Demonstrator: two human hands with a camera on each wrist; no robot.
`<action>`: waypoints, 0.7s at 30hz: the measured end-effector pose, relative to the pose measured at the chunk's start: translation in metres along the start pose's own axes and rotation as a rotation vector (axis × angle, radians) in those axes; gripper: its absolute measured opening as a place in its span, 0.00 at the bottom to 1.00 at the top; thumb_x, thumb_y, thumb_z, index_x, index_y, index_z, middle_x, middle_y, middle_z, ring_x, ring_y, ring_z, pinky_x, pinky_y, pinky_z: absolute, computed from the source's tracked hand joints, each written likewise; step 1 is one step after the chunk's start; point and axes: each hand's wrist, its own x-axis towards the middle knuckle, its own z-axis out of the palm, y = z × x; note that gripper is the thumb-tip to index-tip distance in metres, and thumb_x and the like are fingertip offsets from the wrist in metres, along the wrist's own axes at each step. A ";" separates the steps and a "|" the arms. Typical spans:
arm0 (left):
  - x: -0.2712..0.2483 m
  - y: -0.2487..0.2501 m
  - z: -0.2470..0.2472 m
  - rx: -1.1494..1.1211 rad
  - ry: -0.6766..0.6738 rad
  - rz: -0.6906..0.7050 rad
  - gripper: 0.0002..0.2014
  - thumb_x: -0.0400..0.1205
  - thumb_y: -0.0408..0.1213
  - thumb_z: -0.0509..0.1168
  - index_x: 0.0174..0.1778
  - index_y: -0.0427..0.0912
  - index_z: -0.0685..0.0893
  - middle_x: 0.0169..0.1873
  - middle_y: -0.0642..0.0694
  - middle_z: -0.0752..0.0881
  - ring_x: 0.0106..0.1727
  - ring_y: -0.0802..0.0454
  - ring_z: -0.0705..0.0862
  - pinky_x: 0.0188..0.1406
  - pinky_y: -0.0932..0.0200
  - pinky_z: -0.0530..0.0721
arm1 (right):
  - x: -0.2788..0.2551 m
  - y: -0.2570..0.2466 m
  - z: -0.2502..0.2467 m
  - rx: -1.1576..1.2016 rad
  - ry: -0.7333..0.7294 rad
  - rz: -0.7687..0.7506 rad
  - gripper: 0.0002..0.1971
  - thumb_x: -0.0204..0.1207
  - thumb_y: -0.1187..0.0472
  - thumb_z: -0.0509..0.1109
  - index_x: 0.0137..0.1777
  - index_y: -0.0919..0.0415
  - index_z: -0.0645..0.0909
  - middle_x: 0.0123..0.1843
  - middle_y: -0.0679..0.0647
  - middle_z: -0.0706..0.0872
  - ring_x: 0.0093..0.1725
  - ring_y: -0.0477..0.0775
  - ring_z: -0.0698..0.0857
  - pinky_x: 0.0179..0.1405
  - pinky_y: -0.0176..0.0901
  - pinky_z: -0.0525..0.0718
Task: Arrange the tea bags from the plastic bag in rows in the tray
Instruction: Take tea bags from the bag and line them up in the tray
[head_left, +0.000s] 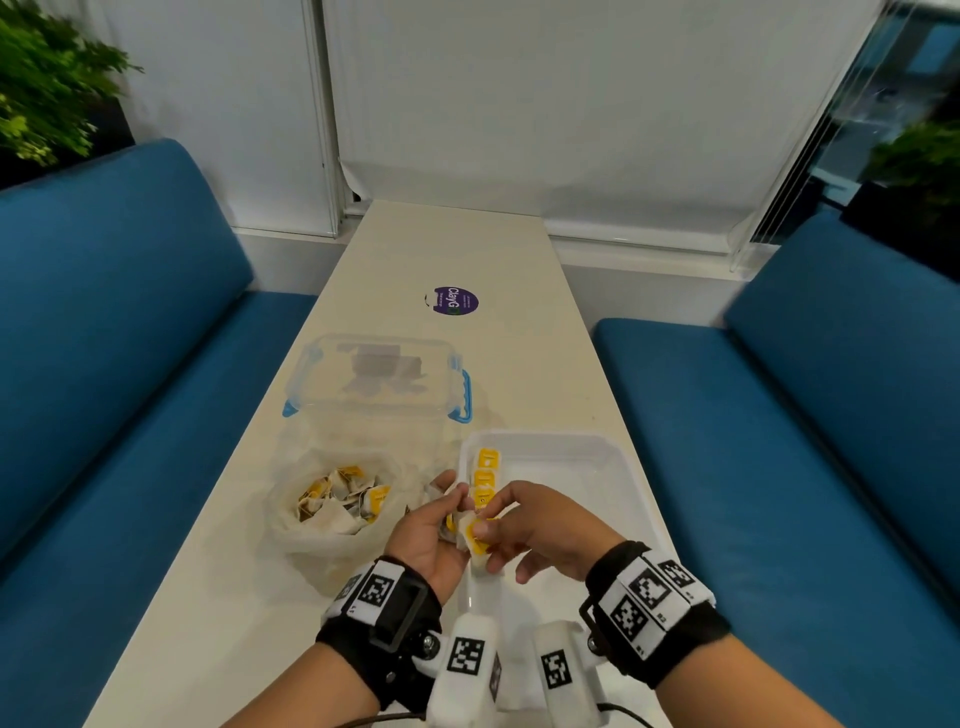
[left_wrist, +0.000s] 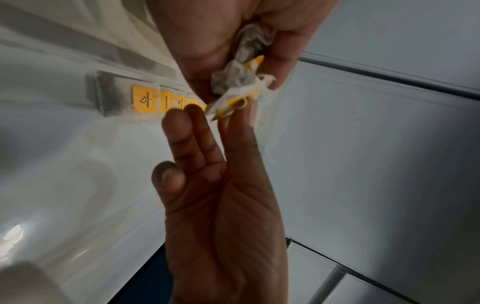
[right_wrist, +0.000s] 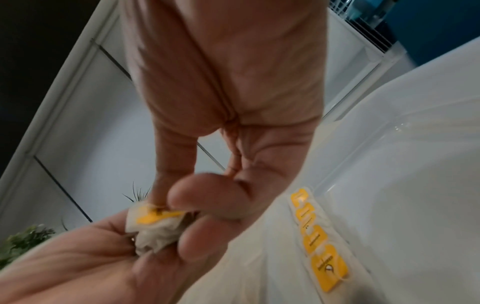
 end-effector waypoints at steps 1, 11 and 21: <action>0.001 0.000 -0.001 -0.006 0.007 0.008 0.10 0.82 0.25 0.57 0.42 0.42 0.80 0.23 0.46 0.83 0.21 0.57 0.83 0.22 0.64 0.84 | -0.001 0.000 -0.001 0.019 -0.007 0.002 0.13 0.73 0.64 0.75 0.51 0.61 0.73 0.33 0.56 0.86 0.29 0.51 0.86 0.19 0.36 0.77; -0.004 -0.002 0.000 0.102 -0.018 -0.026 0.11 0.84 0.27 0.55 0.43 0.44 0.79 0.30 0.46 0.86 0.21 0.54 0.86 0.23 0.63 0.84 | -0.003 -0.002 -0.004 0.027 0.098 -0.070 0.09 0.72 0.76 0.70 0.44 0.62 0.79 0.29 0.55 0.81 0.24 0.48 0.79 0.21 0.37 0.77; -0.007 -0.001 -0.012 0.129 -0.063 -0.139 0.13 0.81 0.21 0.50 0.45 0.38 0.78 0.29 0.38 0.89 0.32 0.44 0.87 0.26 0.56 0.87 | 0.001 0.000 -0.004 -0.008 0.190 -0.083 0.08 0.73 0.74 0.70 0.46 0.62 0.78 0.31 0.57 0.82 0.27 0.50 0.80 0.21 0.38 0.79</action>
